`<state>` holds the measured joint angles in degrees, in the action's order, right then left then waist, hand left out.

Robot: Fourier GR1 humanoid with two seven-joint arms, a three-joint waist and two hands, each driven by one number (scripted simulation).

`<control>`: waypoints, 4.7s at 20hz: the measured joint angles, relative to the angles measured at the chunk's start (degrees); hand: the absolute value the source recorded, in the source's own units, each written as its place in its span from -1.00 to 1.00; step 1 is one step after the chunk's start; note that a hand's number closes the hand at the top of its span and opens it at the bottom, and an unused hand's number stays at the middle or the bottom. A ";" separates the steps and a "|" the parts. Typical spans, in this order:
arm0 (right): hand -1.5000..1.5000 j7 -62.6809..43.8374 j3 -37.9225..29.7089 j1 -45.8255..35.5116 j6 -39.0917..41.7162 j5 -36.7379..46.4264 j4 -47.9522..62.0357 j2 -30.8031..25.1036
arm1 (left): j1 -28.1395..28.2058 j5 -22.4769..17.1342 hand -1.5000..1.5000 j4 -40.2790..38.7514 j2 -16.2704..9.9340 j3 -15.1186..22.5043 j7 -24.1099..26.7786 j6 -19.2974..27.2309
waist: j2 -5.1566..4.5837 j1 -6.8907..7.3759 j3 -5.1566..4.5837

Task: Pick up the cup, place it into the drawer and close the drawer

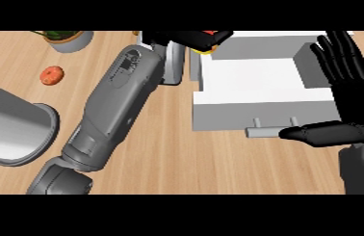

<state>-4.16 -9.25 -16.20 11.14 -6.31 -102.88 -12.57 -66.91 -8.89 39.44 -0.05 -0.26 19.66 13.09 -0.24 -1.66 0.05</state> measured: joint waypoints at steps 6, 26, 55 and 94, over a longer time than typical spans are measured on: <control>-1.00 -0.02 0.34 -1.30 0.77 -0.64 0.33 -0.16 | -6.64 -3.17 1.00 -10.74 0.03 5.18 -3.46 5.19 | -0.48 -1.91 0.02; 1.00 0.93 4.89 -6.68 6.21 -4.67 2.45 1.25 | -6.00 -12.77 -1.00 -20.59 0.05 18.50 -3.71 2.56 | -2.68 -9.96 0.02; -1.00 5.52 28.62 -2.06 13.21 28.97 20.34 -7.10 | -0.23 -28.23 -1.00 -15.33 -0.85 12.54 12.76 -0.10 | -0.39 2.17 0.01; 1.00 27.30 11.55 -25.97 15.86 23.84 66.67 -9.63 | 18.46 -29.79 -1.00 2.46 -10.91 14.15 8.45 -14.37 | -1.72 12.35 0.90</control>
<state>23.14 2.29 -42.17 27.00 17.54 -36.21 -22.20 -48.44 -38.68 41.91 -10.96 13.89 28.11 -1.29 -1.96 10.68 0.95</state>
